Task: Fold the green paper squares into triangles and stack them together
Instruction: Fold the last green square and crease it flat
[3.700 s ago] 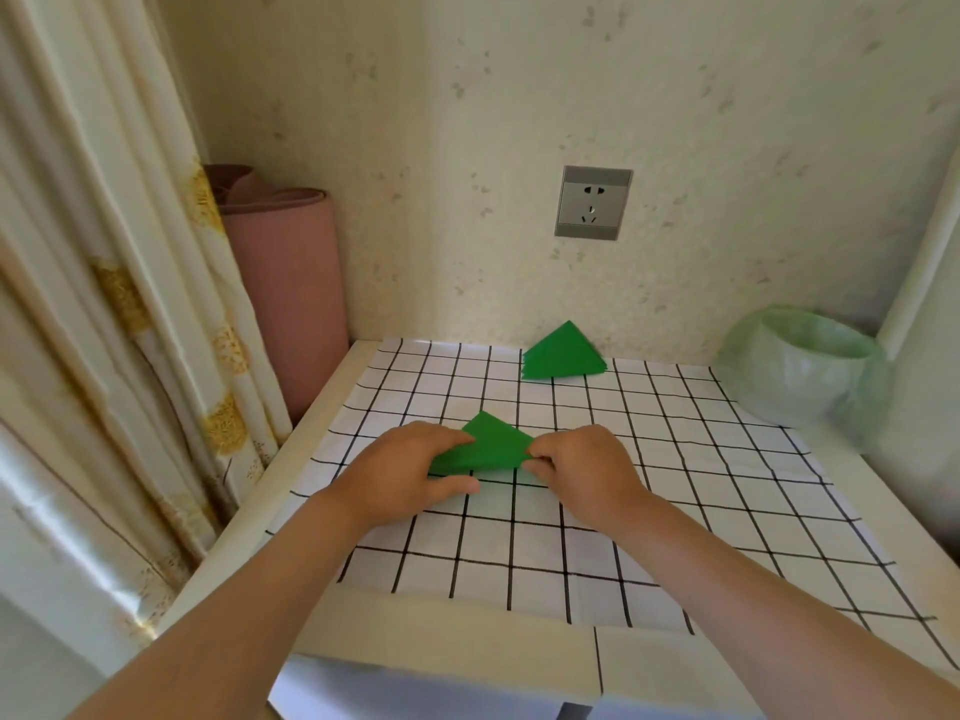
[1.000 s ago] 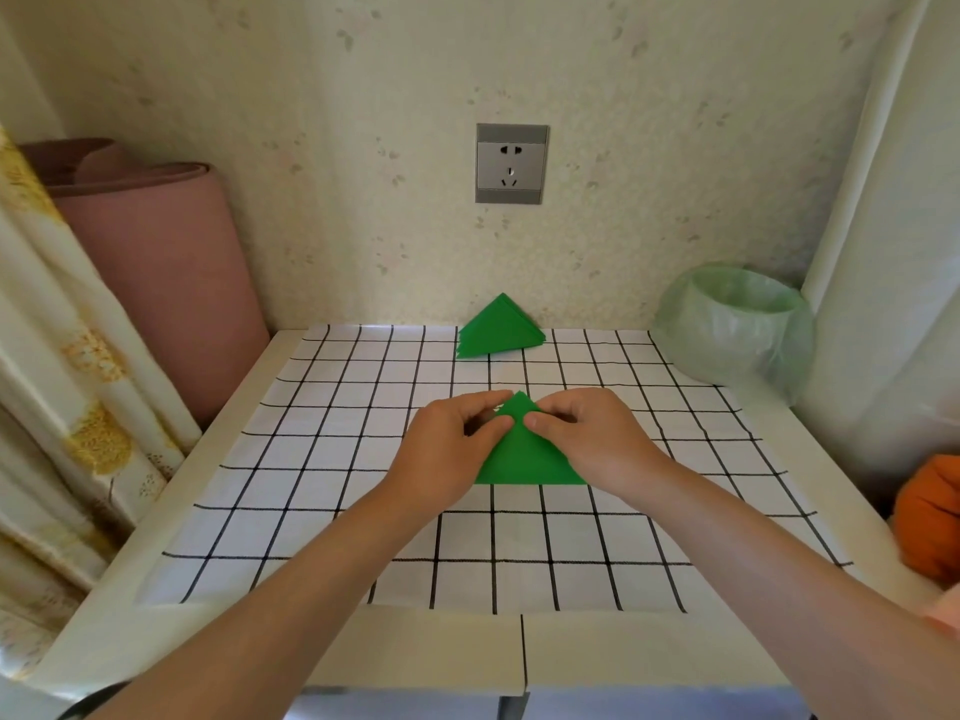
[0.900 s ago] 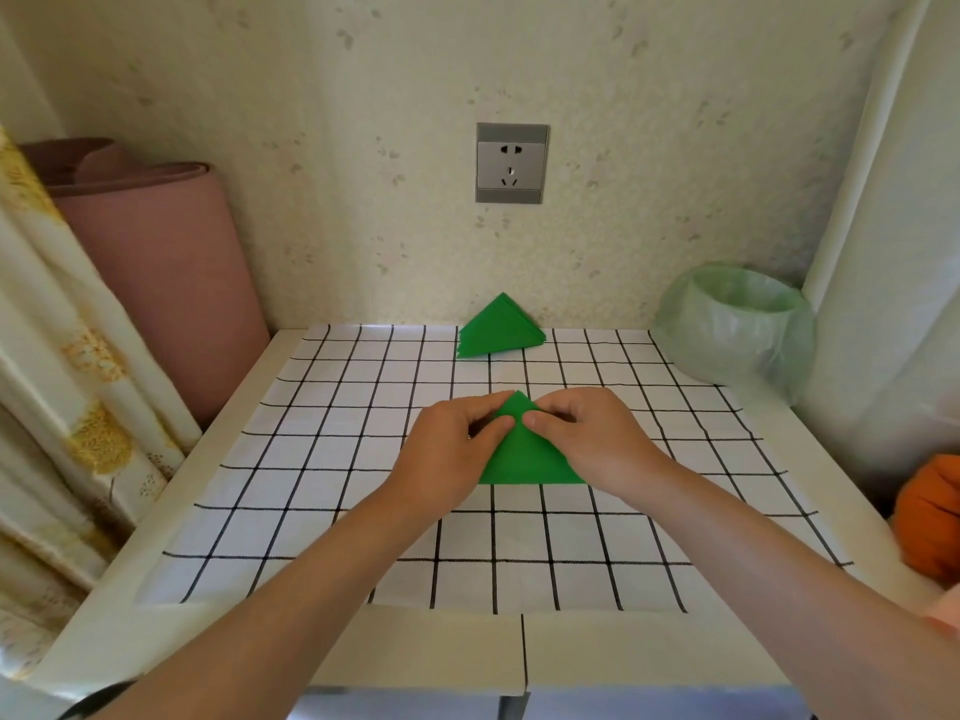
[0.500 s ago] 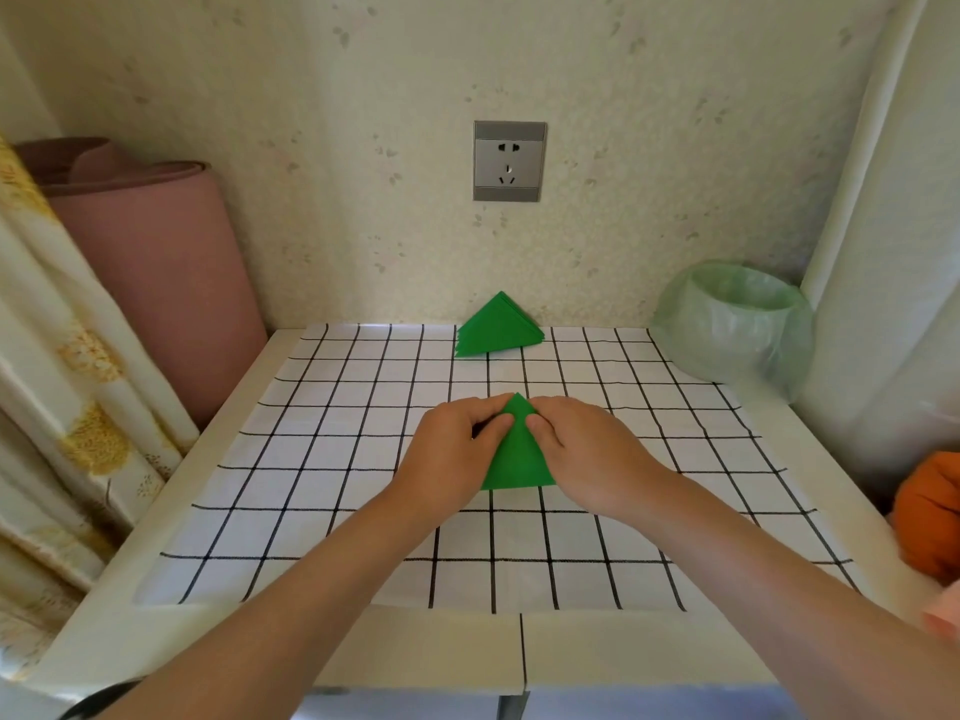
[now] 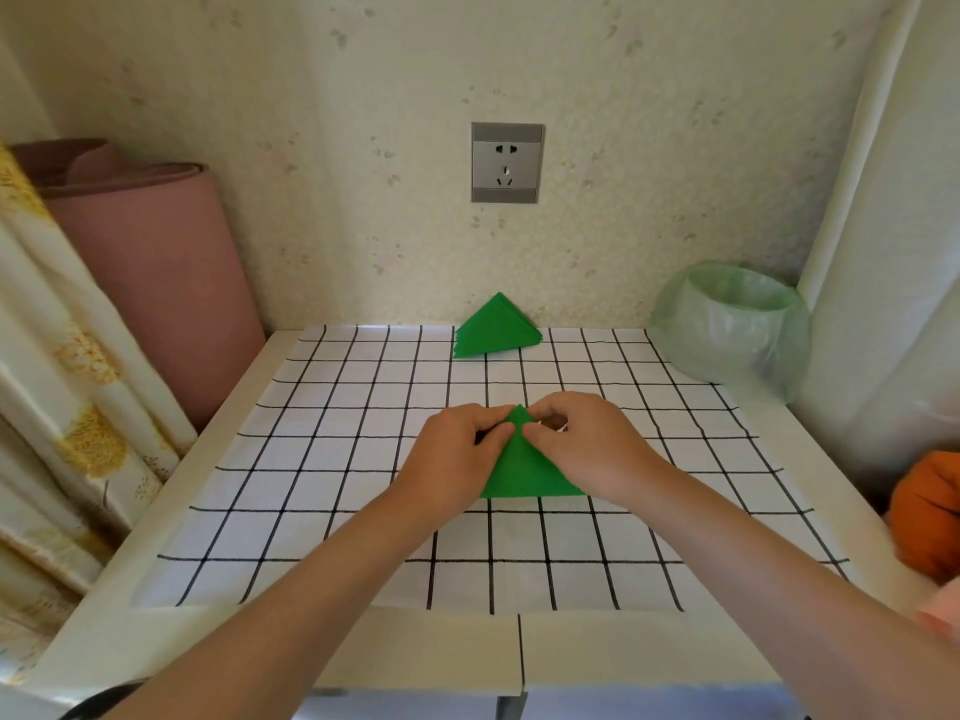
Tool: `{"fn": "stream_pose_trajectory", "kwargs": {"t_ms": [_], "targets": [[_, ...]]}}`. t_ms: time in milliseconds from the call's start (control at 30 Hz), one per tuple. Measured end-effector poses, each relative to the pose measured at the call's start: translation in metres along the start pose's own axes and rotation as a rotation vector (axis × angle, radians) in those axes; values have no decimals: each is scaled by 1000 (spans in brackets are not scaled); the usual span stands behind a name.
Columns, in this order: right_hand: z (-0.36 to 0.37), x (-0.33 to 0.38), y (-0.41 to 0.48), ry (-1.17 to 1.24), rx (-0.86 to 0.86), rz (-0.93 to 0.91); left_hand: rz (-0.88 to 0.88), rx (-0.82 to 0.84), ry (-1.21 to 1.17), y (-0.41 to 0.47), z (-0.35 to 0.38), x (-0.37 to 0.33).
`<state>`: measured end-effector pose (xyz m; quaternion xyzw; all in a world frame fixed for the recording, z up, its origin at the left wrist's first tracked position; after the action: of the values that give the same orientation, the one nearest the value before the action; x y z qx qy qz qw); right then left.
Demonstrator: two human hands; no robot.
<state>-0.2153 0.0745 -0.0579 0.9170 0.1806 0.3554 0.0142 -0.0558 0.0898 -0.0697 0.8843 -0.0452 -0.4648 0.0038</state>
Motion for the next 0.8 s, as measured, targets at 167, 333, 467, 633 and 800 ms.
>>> {"fn": "stream_pose_trajectory", "kwargs": {"t_ms": [167, 333, 467, 633, 800], "targets": [[1, -8, 3, 225, 19, 212, -22, 78, 29, 1, 5, 3], [5, -13, 3, 335, 52, 359, -78, 167, 83, 2, 7, 5], [16, -17, 5, 211, 76, 359, -120, 214, 232, 3, 9, 10], [25, -14, 4, -7, 142, 306, -131, 154, 455, 8, 15, 20], [32, -12, 2, -188, 147, 265, -89, 79, 541, 12, 22, 27]]}}
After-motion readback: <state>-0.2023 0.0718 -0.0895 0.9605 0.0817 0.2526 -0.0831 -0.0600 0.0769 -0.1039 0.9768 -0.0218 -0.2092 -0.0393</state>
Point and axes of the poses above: each hand's wrist, its own y-axis towards the middle knuckle, its own z-axis out of the palm, x = y × z, the point moved 2 cm from there along y, towards the middle knuckle, and after that the axes turned 9 degrees about -z, right-handed, at the moved point
